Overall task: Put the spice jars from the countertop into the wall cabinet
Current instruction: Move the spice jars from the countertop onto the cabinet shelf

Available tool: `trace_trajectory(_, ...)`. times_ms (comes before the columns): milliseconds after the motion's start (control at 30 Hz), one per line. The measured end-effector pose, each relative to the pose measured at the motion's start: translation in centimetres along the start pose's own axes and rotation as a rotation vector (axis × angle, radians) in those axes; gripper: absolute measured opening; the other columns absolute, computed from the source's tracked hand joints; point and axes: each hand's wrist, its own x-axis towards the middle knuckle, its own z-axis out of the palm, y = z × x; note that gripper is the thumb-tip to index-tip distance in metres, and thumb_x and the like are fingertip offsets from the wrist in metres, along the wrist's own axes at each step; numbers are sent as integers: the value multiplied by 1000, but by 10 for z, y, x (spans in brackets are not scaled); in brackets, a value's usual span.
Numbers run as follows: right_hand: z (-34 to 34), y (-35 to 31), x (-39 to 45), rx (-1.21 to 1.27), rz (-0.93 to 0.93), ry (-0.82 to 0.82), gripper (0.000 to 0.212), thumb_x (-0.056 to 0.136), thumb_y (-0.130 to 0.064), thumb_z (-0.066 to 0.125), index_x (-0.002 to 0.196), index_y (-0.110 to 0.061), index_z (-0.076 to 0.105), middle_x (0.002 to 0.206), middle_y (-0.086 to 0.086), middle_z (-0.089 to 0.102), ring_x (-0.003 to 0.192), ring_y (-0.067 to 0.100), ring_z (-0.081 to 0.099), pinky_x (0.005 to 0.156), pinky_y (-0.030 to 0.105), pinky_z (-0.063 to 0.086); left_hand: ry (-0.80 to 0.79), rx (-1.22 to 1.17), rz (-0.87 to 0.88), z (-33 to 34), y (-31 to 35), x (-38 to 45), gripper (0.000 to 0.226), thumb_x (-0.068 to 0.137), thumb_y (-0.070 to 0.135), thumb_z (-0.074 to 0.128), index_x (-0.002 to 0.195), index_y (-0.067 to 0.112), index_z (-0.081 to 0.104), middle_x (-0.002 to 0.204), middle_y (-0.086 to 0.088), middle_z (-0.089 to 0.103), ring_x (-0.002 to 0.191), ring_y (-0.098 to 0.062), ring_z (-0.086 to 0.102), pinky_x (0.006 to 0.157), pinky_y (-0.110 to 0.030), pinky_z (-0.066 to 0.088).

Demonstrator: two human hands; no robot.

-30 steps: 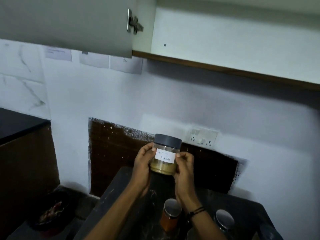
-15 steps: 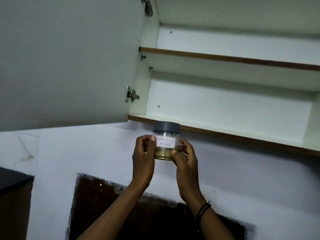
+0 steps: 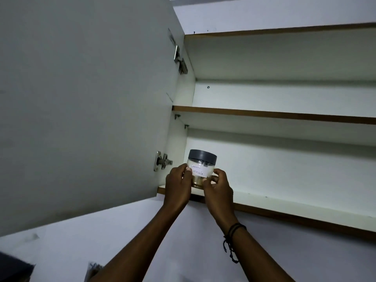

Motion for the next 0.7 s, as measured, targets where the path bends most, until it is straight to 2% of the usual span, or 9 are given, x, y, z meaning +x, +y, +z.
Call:
trace_trajectory(133, 19, -1, 36, -92, 24, -84, 37, 93, -14, 51, 129, -16, 48, 119, 6, 64, 103, 22, 61, 84, 28, 48, -20, 40, -23, 4, -14, 34, 26, 101, 13, 42, 94, -1, 64, 93, -16, 68, 90, -33, 62, 85, -50, 50)
trace_trajectory(267, 33, 5, 59, -197, 70, -211, 31, 92, -5, 49, 122, -11, 48, 117, 10, 63, 101, 25, 61, 87, 33, 50, -96, 75, -97, 10, -30, 58, 23, 99, 8, 41, 99, -3, 62, 99, -19, 67, 94, -32, 63, 84, -43, 51)
trace_trajectory(367, 41, 13, 71, -248, 73, -274, 23, 93, -7, 51, 115, -8, 50, 116, 11, 63, 99, 23, 60, 85, 31, 50, -166, 105, -164, 14, -44, 72, 21, 98, 7, 42, 103, -3, 60, 103, -18, 66, 95, -30, 63, 80, -37, 50)
trace_trajectory(500, 48, 23, 81, -319, 90, -356, 25, 94, -6, 49, 119, -6, 50, 123, 13, 60, 104, 23, 58, 80, 25, 43, -224, 224, -196, 17, -58, 84, 13, 97, 4, 43, 87, 2, 52, 102, -25, 63, 84, -25, 56, 68, -30, 41)
trace_trajectory(600, 53, 28, 86, -381, 94, -438, 29, 95, -6, 46, 124, -5, 47, 126, 14, 57, 101, 22, 54, 78, 22, 37, -313, 271, -253, 13, -65, 92, 16, 96, 6, 44, 103, 1, 57, 110, -19, 63, 101, -31, 61, 79, -33, 46)
trace_trajectory(700, 56, 31, 88, -432, 89, -499, 34, 97, -7, 44, 130, -4, 44, 131, 14, 54, 115, 26, 54, 82, 21, 35, -379, 294, -288, 10, -68, 96, 24, 97, 9, 44, 116, 2, 56, 116, -18, 62, 107, -32, 60, 85, -35, 48)
